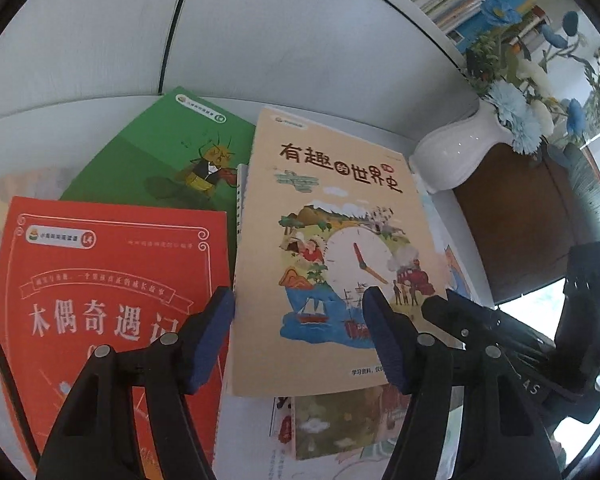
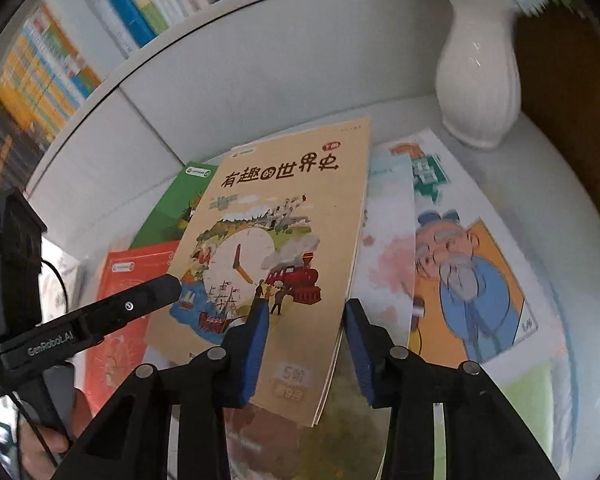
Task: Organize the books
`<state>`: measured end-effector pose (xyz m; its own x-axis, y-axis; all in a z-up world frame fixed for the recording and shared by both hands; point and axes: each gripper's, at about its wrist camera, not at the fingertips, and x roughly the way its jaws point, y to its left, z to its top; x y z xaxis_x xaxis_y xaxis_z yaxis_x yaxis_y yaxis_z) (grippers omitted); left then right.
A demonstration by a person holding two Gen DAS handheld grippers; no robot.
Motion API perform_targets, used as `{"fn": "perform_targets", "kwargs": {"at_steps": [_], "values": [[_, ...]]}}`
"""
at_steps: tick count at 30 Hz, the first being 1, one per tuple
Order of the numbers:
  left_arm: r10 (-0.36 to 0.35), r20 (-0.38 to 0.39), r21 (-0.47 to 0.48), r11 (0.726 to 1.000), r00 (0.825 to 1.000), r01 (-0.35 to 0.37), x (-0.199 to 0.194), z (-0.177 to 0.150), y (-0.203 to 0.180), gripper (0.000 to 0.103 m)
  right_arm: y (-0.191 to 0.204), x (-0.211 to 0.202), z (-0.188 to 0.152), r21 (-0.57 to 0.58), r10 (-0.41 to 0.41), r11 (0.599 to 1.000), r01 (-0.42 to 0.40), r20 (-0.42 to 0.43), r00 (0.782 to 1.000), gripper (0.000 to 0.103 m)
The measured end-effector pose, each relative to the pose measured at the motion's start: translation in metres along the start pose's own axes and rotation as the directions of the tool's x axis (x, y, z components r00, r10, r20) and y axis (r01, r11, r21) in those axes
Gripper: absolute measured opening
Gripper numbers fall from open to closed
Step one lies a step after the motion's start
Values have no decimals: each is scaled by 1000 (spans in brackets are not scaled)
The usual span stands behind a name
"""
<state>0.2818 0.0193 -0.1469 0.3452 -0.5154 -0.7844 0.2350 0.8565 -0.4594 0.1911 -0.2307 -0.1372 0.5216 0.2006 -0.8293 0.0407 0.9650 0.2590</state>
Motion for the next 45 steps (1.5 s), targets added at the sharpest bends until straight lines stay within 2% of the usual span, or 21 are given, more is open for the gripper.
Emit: {"fn": "perform_targets", "kwargs": {"at_steps": [4, 9, 10, 11, 13, 15, 16, 18, 19, 22, 25, 28, 32, 33, 35, 38, 39, 40, 41, 43, 45], "values": [[33, -22, 56, 998, 999, -31, -16, -20, -11, 63, 0, -6, -6, -24, 24, 999, -24, -19, 1000, 39], [47, -40, 32, 998, 998, -45, -53, -84, -12, 63, 8, -27, -41, -66, 46, 997, -50, -69, 997, 39], [16, -47, 22, 1000, 999, -15, -61, -100, -10, 63, 11, -31, -50, -74, 52, 996, -58, -80, 995, 39], [-58, -66, -3, 998, 996, 58, -68, -121, -9, 63, 14, -38, -66, -83, 65, 994, -73, -97, 993, 39], [-90, -96, -30, 996, 991, 87, -76, -148, -12, 63, 22, -43, -85, -74, 132, 987, -143, -140, 981, 39], [-32, -118, 24, 999, 992, 35, -84, -177, -24, 63, 28, -42, -119, 3, 261, 963, -268, -238, 936, 39], [8, -121, 51, 999, 993, -2, -88, -189, -30, 63, 33, -43, -135, 19, 281, 958, -286, -266, 922, 38], [57, -106, 55, 997, 993, -52, -100, -206, -28, 63, 43, -52, -167, -29, 236, 967, -253, -279, 931, 38], [84, -89, 46, 996, 993, -80, -106, -209, -25, 63, 45, -58, -181, -43, 207, 973, -228, -279, 938, 38], [152, -24, -19, 988, 988, -152, -121, -193, 9, 63, 34, -70, -200, 28, 227, 973, -229, -276, 934, 38], [242, 58, -94, 967, 969, -236, -130, -167, 48, 63, 27, -77, -189, 25, 222, 974, -223, -246, 943, 38], [282, 42, -173, 947, 958, -271, -125, -152, 89, 63, 35, -78, -173, 0, 228, 972, -233, -209, 951, 38], [241, 31, -255, 940, 970, -226, -116, -154, 116, 63, 62, -56, -167, 5, 247, 967, -253, -232, 941, 38], [239, 40, -244, 944, 970, -222, -115, -157, 112, 63, 69, -44, -169, 4, 228, 972, -235, -249, 941, 38], [182, 27, -222, 960, 983, -172, -111, -161, 106, 63, 78, -32, -176, 12, 213, 976, -217, -264, 941, 38], [135, -8, -152, 979, 991, -135, -106, -174, 82, 66, 89, -34, -186, -19, 202, 977, -212, -243, 949, 38], [129, -15, -136, 982, 991, -130, -105, -177, 74, 66, 90, -36, -189, -33, 211, 973, -227, -259, 942, 41], [119, -29, -118, 985, 992, -122, -104, -185, 65, 66, 90, -40, -190, -52, 179, 979, -199, -258, 949, 41], [100, -40, -109, 989, 994, -104, -105, -193, 56, 66, 87, -44, -193, -79, 144, 982, -170, -262, 954, 41], [28, -74, -88, 996, 997, -34, -107, -218, 39, 66, 75, -53, -198, -103, 121, 982, -157, -290, 949, 41], [-11, -117, -62, 998, 993, 4, -102, -243, 22, 66, 59, -61, -205, -104, 105, 984, -143, -306, 946, 41]]}}
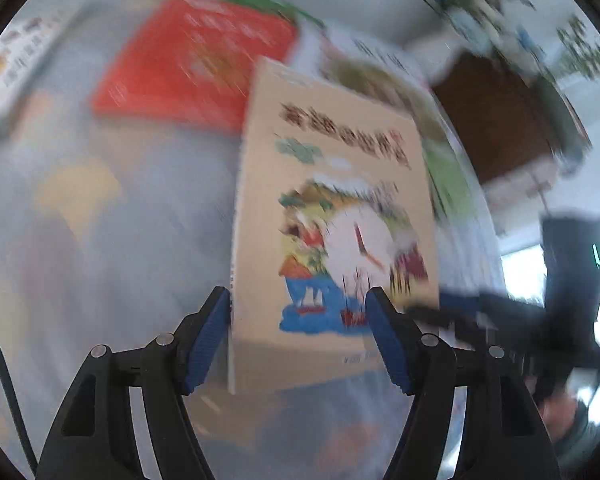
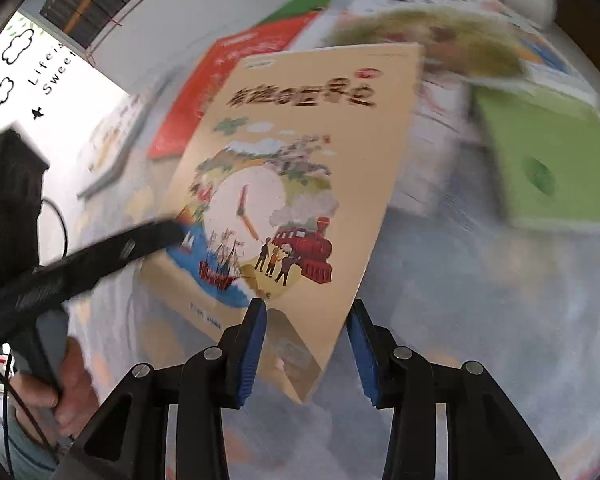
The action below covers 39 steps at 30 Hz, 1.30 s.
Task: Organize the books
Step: 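Lift the tan book with the left tool while the right tool steadies it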
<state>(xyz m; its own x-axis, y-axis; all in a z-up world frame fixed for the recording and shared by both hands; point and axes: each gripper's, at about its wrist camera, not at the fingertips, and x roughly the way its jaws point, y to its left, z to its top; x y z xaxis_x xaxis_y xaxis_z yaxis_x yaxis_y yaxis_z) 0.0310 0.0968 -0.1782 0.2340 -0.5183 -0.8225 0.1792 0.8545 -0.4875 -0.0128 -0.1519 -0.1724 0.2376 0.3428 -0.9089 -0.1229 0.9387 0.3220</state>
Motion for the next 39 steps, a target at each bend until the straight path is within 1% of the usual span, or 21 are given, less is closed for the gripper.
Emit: {"fn": "perform_targets", "kwargs": {"at_steps": [2, 4, 6, 9, 11, 13, 14, 15, 16, 17, 20, 23, 25, 27, 29, 32, 33, 34, 36, 38, 39], "values": [[38, 33, 32, 999, 999, -39, 0, -10, -10, 66, -23, -7, -14, 31, 17, 999, -16, -20, 1000, 41], [59, 45, 5, 998, 997, -60, 2, -9, -10, 58, -43, -13, -22, 95, 96, 991, -94, -16, 995, 38], [27, 57, -67, 997, 998, -24, 0, -7, 0, 56, -54, -18, -26, 132, 110, 985, -111, 11, 994, 37], [-19, 61, -111, 993, 998, 26, -1, -6, 6, 56, -46, -20, -32, 71, 56, 996, -59, 46, 997, 39], [-101, 72, -149, 983, 992, 111, -10, -4, 11, 56, -39, -16, -32, 43, 27, 999, -30, 68, 997, 40], [-269, 139, -205, 934, 953, 293, -30, -3, 18, 56, -45, -18, -34, 59, 47, 997, -52, 87, 995, 40], [-358, 187, -230, 889, 915, 395, -40, -3, 21, 56, -51, -19, -34, 83, 85, 992, -92, 92, 992, 40], [-399, 210, -250, 861, 892, 444, -44, -5, 23, 56, -61, -18, -34, 115, 138, 982, -149, 95, 986, 40], [-408, 226, -282, 842, 884, 461, -43, -6, 23, 56, -72, -18, -35, 145, 191, 968, -205, 99, 976, 40], [-395, 238, -310, 835, 887, 455, -40, -8, 24, 56, -83, -18, -38, 173, 244, 950, -259, 104, 964, 40], [-286, 210, -310, 888, 935, 341, -22, -12, 13, 53, -104, -16, -38, 224, 337, 909, -352, 106, 936, 39], [-244, 155, -302, 911, 957, 281, 6, -10, -3, 47, -108, -17, -37, 212, 345, 909, -359, 102, 933, 39], [-253, 139, -300, 911, 957, 284, 13, -10, -6, 36, -109, -18, -37, 201, 336, 915, -349, 99, 937, 40], [-316, 155, -328, 877, 936, 351, 13, -8, -9, 34, -102, -15, -35, 199, 332, 917, -345, 94, 938, 40], [-427, 200, -397, 788, 882, 471, 13, -6, -4, 34, -100, -12, -33, 229, 350, 905, -358, 78, 934, 44], [-524, 258, -442, 683, 811, 582, 8, -4, 1, 34, -102, 0, -30, 324, 466, 824, -465, 80, 881, 71], [-537, 265, -442, 670, 801, 596, 6, -2, 0, 34, -110, 0, -34, 356, 519, 777, -519, 105, 849, 82], [-543, 264, -447, 664, 797, 600, 7, 0, -1, 34, -115, 1, -37, 381, 556, 736, -560, 132, 821, 86], [-539, 245, -450, 673, 806, 586, 9, 2, -5, 34, -124, 5, -42, 423, 625, 644, -637, 189, 757, 85], [-497, 193, -434, 730, 846, 528, 11, 0, -11, 34, -125, 5, -39, 425, 648, 605, -673, 228, 727, 65], [-467, 169, -430, 758, 868, 491, 12, -1, -13, 34, -122, 4, -36, 409, 647, 614, -675, 229, 727, 46]]}}
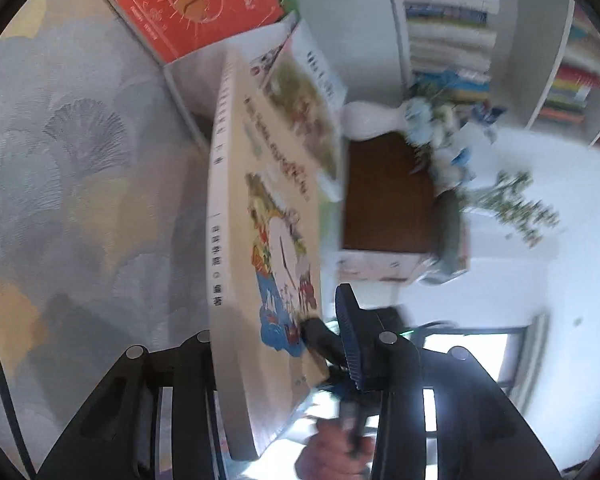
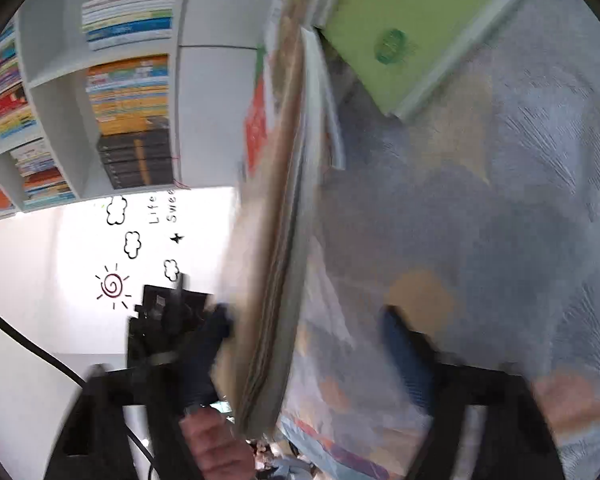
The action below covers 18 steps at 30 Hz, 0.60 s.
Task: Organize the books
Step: 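Lift the tan book with the left tool while the right tool steadies it, then carry the tan book upright and stand it beside the white book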
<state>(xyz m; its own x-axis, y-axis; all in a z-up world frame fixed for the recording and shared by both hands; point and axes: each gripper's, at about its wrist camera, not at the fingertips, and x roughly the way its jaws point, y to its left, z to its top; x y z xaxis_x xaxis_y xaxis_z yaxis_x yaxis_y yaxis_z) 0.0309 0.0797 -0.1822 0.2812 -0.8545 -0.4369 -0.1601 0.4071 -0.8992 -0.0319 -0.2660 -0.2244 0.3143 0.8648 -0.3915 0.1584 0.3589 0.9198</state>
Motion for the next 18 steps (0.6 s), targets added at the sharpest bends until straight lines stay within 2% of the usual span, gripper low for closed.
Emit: {"fn": "perform_targets", "kwargs": {"at_steps": [1, 2, 3, 4, 7, 9, 11, 14, 15, 17, 18], "values": [[67, -6, 29, 997, 998, -66, 3, -1, -2, 34, 5, 2, 0, -26, -17, 1000, 17, -4, 1000, 34], [142, -11, 73, 987, 990, -141, 5, -3, -5, 34, 12, 6, -2, -61, -59, 996, 59, -5, 998, 33], [252, -2, 144, 958, 968, -249, 7, -8, -10, 35, 22, 7, -6, -122, -124, 985, 125, 16, 992, 31], [311, 2, 193, 932, 950, -306, 10, -12, -14, 38, 28, 6, -9, -165, -163, 972, 166, 33, 986, 29], [343, -16, 231, 915, 939, -330, 10, -21, -13, 43, 50, 12, -21, -298, -312, 901, 316, 62, 948, 26], [359, -31, 246, 907, 933, -341, 7, -27, -12, 45, 61, 13, -32, -380, -381, 843, 382, 81, 921, 26], [372, -40, 271, 897, 927, -348, -1, -35, -11, 47, 70, 15, -48, -450, -440, 785, 426, 78, 894, 25], [399, -46, 309, 878, 916, -366, -9, -47, -15, 47, 81, 22, -68, -527, -490, 719, 452, 77, 869, 25], [410, -30, 334, 864, 911, -378, -12, -51, -20, 47, 81, 19, -80, -568, -512, 677, 468, 93, 854, 26], [415, -5, 360, 850, 910, -385, -19, -54, -27, 47, 91, 21, -95, -608, -527, 630, 483, 122, 841, 26], [415, 8, 367, 845, 910, -389, -23, -54, -31, 47, 93, 21, -97, -615, -527, 619, 488, 135, 839, 27]]}}
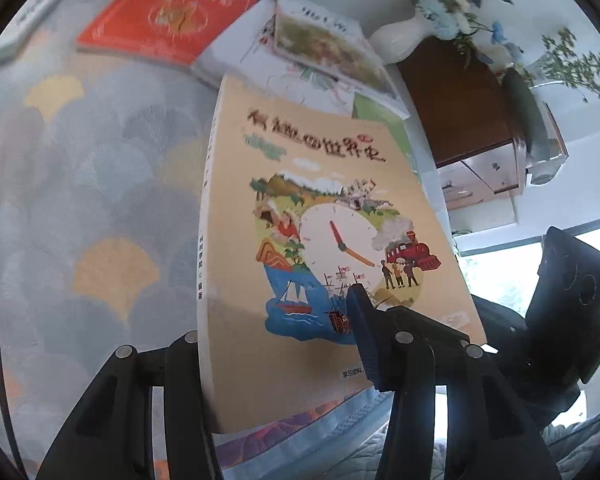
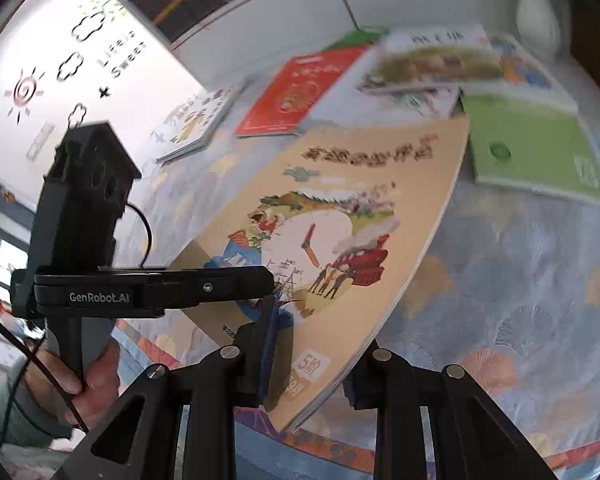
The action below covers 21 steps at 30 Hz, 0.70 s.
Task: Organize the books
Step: 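Carry the tan book upright and stand it beside the white book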
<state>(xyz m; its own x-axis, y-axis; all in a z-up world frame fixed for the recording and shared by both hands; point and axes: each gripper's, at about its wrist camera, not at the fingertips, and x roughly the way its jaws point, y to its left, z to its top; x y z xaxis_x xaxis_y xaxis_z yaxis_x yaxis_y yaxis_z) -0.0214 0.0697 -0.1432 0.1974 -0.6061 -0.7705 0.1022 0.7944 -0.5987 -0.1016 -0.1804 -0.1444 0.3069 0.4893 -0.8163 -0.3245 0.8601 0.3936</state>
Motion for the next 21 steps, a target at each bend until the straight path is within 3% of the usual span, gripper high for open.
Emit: {"fn": "perform_targets", "kwargs": {"at_steps": [4, 7, 11, 17, 21], "values": [[-15, 49, 23, 1000, 999, 14, -21, 3, 1, 47, 21, -6, 8, -11, -22, 1000, 22, 39, 999, 28], [-40, 78, 6, 999, 996, 40, -39, 9, 7, 46, 49, -10, 24, -81, -60, 995, 66, 76, 995, 28], [-4, 150, 19, 1000, 989, 1, -74, 19, 18, 44, 70, -7, 49, -81, 3, 997, 4, 95, 995, 28], [43, 284, -32, 999, 958, -35, -134, 43, 72, 44, 128, 15, 96, -168, 61, 985, -38, 133, 989, 30], [106, 351, -85, 993, 931, -81, -170, 67, 122, 44, 171, 58, 144, -224, 107, 972, -77, 126, 986, 30]]}}
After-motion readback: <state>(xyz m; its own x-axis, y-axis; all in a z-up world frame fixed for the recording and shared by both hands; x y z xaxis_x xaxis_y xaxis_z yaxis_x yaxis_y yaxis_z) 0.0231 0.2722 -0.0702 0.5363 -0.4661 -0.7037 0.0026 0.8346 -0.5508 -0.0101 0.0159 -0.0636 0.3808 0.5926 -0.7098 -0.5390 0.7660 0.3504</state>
